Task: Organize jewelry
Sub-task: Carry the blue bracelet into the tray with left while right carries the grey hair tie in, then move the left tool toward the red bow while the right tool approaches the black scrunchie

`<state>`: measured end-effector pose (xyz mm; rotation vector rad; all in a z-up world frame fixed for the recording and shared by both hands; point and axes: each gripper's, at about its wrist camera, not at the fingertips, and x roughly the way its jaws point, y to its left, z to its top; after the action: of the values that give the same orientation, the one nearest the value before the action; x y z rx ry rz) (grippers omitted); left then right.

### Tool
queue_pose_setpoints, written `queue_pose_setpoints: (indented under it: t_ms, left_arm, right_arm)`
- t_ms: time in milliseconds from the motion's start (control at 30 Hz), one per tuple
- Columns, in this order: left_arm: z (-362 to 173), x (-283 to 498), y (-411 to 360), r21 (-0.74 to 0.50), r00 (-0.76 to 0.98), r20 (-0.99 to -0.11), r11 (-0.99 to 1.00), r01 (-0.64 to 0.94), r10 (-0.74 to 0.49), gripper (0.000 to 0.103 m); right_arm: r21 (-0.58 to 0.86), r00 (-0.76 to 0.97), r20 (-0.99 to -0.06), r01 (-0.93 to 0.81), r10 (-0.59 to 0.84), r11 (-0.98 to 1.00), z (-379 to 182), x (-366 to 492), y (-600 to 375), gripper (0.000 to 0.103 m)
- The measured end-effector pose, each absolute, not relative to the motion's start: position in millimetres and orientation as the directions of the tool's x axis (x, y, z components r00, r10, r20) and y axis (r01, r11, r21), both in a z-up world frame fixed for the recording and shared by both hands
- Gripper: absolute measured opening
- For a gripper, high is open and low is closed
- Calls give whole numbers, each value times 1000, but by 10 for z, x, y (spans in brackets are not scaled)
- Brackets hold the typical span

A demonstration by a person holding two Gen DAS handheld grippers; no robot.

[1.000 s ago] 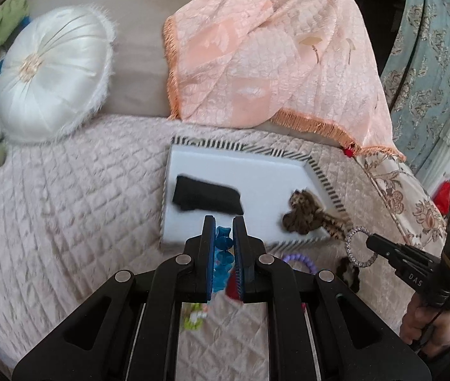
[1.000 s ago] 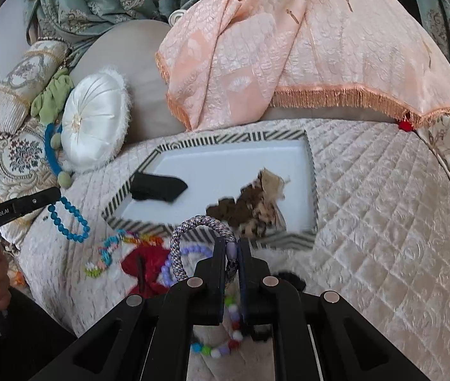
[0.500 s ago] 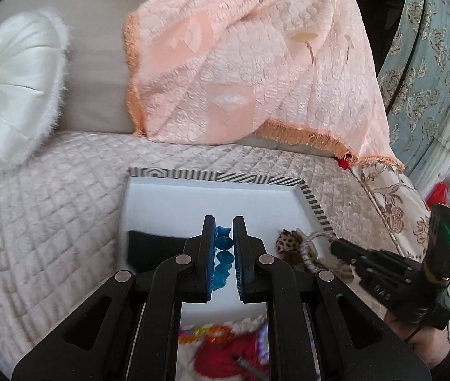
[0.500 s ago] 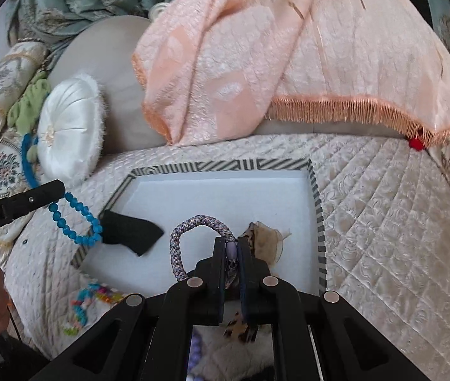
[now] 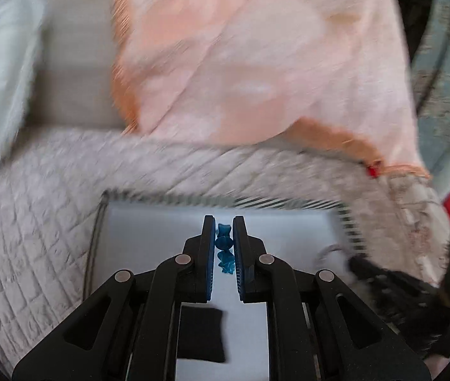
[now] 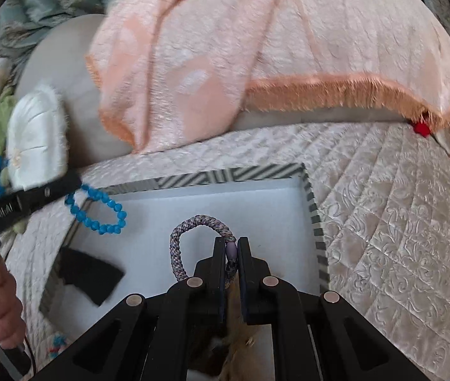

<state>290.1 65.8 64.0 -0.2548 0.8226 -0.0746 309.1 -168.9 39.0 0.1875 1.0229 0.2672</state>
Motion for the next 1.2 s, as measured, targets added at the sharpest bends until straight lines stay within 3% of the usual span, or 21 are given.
queue_pose_setpoints:
  t_ms: [333,400,433,467,533,600,667,733,933,1200]
  left_arm:
    - [208,2883,789,-91,574,-819,988,-124,-3,14]
    - [206,2844,834,-81,573,-819,987,-139,13,38]
    - [216,2818,858,-89,581,-814,986,-143,10,60]
    - [240,2790,887,-104,591,-806,984,-146,2,73]
    - [298,2759,914,-119,603,-798,982,-149,-5,78]
    - [393,2710,933,-111,611,-792,983,-145,0,79]
    - [493,2646,928,-97,622,-783,985,-143,13,79]
    - [600,2539,911,-93,646,-763,987,-133,15,79]
    - [819,2009,946,-104,695,-719,991,-79,-20,79]
    - [433,1095,699,-183,601,-789,982,-32,-128,80]
  right_arm:
    - [276,407,-874,-34,265,961,85,3239,-1752,7]
    - [280,408,-873,-30,268,959,95,3225,-1756,7]
    - [287,411,-870,-24,271,958,113,3212,-1772,7]
    - [291,415,-868,-20,273,957,126,3205,-1783,7]
    - [304,424,-861,-10,279,953,178,3193,-1826,10]
    - [325,442,-846,-17,299,946,263,3174,-1857,14]
    - [332,477,-824,-28,305,943,389,3128,-1879,27]
    - [337,521,-795,-47,310,941,515,3074,-1895,34]
    - [269,622,-723,-147,300,952,820,2643,-1860,35]
    - [305,546,-761,-177,351,936,826,2025,-2024,35]
